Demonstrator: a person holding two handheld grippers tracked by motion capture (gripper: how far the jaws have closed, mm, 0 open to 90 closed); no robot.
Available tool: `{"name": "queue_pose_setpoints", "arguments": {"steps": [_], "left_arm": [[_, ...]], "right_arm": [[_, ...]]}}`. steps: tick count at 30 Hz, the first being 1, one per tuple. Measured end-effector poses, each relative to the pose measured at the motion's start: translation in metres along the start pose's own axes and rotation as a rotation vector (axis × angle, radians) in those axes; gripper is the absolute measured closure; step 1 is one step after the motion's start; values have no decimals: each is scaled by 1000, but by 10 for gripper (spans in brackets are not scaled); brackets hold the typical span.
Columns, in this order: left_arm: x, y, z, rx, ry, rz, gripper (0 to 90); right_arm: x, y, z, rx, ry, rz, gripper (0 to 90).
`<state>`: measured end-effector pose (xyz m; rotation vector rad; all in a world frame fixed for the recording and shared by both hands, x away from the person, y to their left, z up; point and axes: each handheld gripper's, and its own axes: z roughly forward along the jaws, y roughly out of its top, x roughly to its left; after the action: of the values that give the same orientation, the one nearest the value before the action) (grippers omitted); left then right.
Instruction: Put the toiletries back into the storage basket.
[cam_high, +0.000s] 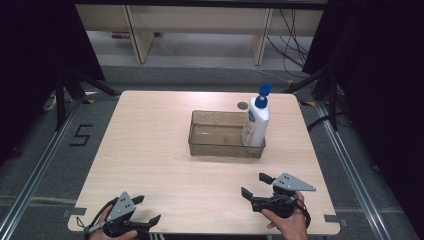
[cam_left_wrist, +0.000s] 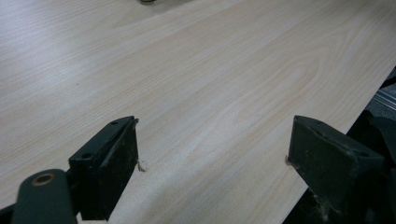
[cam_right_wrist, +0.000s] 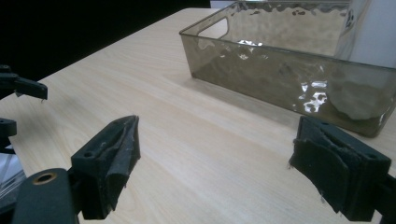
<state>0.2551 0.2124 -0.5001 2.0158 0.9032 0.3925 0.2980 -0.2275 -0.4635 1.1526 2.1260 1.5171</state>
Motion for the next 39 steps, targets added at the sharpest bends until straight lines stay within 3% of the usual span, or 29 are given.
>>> {"name": "queue_pose_setpoints", "arguments": {"steps": [1,3,7,8,9,12,13,14,19,21,26,31,32,33,35,39], "left_arm": [[0,0,0,0,0,1,154],[-2,0,1,-14,-3,-13,155],[1,0,0,6,0,14,155],[-1,0,1,-14,-10,-9,155],[-1,0,1,-6,-9,0,154],[-1,0,2,-16,-8,-11,154],[-1,0,1,-15,-7,-11,155],[-1,0,1,-15,-7,-12,154],[-2,0,2,-17,-9,-10,154],[-2,0,2,-15,-8,-10,154],[-1,0,1,-3,-6,3,154],[-2,0,2,-16,-6,-11,154],[-2,0,2,-17,-6,-12,155],[-1,0,1,-7,-6,0,155],[-1,0,1,-7,-5,-1,155],[-2,0,2,-17,-6,-12,154]], "right_arm": [[-1,-1,0,-4,-3,-24,154],[1,-3,0,7,0,-10,154],[1,-6,0,10,-3,-42,154],[2,-7,0,10,2,-36,154],[4,-8,-1,21,12,-18,154],[5,-9,-1,23,14,-25,154],[7,-11,-1,30,16,0,154],[6,-11,-1,23,16,-26,154],[8,-12,-3,27,9,-36,154],[9,-13,-4,32,29,-25,154],[10,-16,-4,33,23,-23,154],[12,-17,-7,45,19,-24,154],[12,-18,-6,39,27,-18,154],[15,-18,-6,49,34,24,154],[13,-18,-6,39,29,-15,154],[13,-19,-6,41,36,-3,154]]}}
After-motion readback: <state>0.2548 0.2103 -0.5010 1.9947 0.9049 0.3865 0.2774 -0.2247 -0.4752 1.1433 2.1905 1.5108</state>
